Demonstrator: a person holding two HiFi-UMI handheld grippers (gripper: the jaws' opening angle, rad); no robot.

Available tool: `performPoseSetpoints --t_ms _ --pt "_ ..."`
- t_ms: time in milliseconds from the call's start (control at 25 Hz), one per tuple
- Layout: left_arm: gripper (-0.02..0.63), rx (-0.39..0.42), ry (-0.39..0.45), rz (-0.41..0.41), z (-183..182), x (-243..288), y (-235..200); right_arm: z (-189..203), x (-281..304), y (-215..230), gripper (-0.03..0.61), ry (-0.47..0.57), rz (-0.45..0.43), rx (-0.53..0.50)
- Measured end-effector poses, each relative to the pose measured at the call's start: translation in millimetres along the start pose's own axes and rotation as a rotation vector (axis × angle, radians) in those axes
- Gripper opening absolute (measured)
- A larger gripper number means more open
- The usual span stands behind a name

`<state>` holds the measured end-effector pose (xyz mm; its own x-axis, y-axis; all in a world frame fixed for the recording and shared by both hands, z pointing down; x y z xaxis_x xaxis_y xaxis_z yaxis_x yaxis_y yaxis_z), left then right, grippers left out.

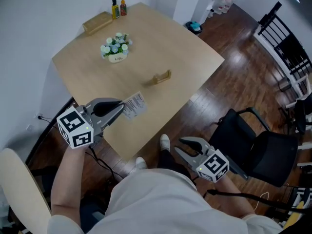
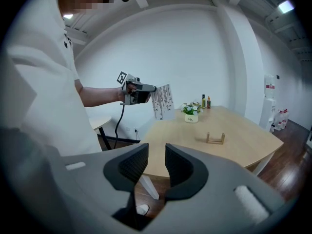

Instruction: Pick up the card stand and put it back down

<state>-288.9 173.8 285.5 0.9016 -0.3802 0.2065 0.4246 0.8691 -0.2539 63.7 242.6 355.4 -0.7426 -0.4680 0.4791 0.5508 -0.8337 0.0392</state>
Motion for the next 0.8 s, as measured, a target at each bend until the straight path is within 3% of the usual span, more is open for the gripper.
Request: performPoseSetpoints --t_ms 280,800 --pt "0.017 -0.006 -0.028 0.019 -15 52 -45 8 -9 45 0.114 -0.012 0.042 0.058" --pt "0.017 0.056 -0.048 0.022 -44 143 -140 22 -9 129 0.114 -0.037 0.065 0.145"
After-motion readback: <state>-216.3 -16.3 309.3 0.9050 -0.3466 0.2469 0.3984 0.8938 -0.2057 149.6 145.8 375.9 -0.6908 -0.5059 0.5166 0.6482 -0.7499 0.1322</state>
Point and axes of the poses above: the fingertips, and each gripper's own axes: x forward along the fingers, y to its right, z out of its underside, the point moved 10 cm from there along -x, backward along the fingers, and after that the axes turned 11 degrees about z, right-handed, at the moved point
